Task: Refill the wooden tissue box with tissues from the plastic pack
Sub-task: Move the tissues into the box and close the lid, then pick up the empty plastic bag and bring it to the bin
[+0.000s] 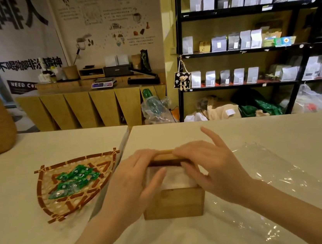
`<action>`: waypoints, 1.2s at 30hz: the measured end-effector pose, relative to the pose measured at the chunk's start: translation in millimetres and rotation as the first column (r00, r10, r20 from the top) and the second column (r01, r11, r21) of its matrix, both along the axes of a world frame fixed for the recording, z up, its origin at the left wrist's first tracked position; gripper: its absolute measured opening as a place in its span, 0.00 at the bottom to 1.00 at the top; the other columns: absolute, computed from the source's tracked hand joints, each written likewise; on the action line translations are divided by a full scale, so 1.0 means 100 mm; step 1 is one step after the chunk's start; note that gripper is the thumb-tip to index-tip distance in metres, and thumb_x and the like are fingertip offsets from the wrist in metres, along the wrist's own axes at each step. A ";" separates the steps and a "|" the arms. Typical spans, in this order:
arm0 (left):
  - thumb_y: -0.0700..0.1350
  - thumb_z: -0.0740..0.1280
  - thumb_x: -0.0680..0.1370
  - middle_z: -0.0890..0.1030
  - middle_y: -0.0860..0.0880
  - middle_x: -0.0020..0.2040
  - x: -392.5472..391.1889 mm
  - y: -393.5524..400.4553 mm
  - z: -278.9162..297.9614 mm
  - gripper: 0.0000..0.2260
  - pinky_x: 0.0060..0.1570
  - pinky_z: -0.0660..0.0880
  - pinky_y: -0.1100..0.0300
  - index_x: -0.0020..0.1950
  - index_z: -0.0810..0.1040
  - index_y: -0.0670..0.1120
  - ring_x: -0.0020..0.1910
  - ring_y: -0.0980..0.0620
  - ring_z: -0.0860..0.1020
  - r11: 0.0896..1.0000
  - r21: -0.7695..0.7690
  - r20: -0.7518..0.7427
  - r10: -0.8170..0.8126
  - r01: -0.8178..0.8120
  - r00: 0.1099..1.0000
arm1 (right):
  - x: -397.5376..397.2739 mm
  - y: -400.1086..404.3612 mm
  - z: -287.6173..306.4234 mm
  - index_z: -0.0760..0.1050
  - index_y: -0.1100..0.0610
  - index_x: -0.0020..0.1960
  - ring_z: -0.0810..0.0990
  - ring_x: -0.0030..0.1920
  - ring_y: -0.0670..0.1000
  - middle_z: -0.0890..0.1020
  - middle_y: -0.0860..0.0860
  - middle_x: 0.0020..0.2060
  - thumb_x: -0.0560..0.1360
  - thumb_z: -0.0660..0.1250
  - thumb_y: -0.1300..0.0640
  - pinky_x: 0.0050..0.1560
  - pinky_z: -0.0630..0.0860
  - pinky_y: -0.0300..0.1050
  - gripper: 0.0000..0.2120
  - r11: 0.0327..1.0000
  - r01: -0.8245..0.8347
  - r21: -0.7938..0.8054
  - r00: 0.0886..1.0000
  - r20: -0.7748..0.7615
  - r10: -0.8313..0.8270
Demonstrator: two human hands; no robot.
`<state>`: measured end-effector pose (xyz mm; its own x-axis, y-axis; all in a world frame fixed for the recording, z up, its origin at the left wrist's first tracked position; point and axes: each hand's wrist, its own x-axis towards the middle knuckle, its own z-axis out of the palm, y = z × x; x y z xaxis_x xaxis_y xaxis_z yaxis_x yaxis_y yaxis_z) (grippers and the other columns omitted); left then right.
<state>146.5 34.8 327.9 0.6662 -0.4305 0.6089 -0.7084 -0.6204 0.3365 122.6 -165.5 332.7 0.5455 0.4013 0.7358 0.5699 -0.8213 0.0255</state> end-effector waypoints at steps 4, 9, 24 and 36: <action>0.59 0.46 0.79 0.81 0.54 0.58 -0.09 0.07 -0.20 0.24 0.63 0.57 0.61 0.59 0.77 0.52 0.60 0.62 0.68 0.990 0.134 0.062 0.026 -0.034 0.998 | -0.08 -0.01 -0.33 0.79 0.56 0.57 0.80 0.57 0.46 0.84 0.50 0.54 0.78 0.60 0.54 0.70 0.63 0.56 0.13 0.994 -0.036 -0.100 0.999 -0.029 0.033; 0.57 0.48 0.79 0.78 0.50 0.62 -0.14 0.06 -0.32 0.23 0.66 0.57 0.59 0.63 0.75 0.49 0.65 0.59 0.66 0.969 0.240 0.041 0.043 -0.052 0.998 | -0.15 -0.01 -0.48 0.77 0.58 0.61 0.77 0.62 0.48 0.81 0.52 0.59 0.80 0.55 0.50 0.70 0.63 0.56 0.18 0.986 -0.005 -0.164 0.999 -0.032 0.000; 0.59 0.48 0.78 0.84 0.51 0.52 -0.73 -0.96 -0.29 0.25 0.53 0.74 0.62 0.55 0.80 0.48 0.54 0.53 0.81 0.946 0.255 -0.040 -0.198 0.201 0.979 | -0.60 -1.25 -0.28 0.71 0.53 0.65 0.71 0.67 0.48 0.76 0.49 0.65 0.76 0.46 0.39 0.73 0.51 0.47 0.28 0.884 0.467 0.038 0.769 -0.511 -0.384; 0.68 0.34 0.66 0.55 0.34 0.74 -0.87 -1.54 -0.70 0.42 0.72 0.51 0.49 0.74 0.49 0.45 0.74 0.39 0.52 0.703 0.709 -0.248 0.319 -0.053 0.915 | -0.99 -2.12 -0.73 0.73 0.61 0.55 0.72 0.61 0.59 0.77 0.56 0.56 0.75 0.58 0.42 0.60 0.68 0.53 0.23 0.591 0.779 -0.210 0.324 -0.672 -0.666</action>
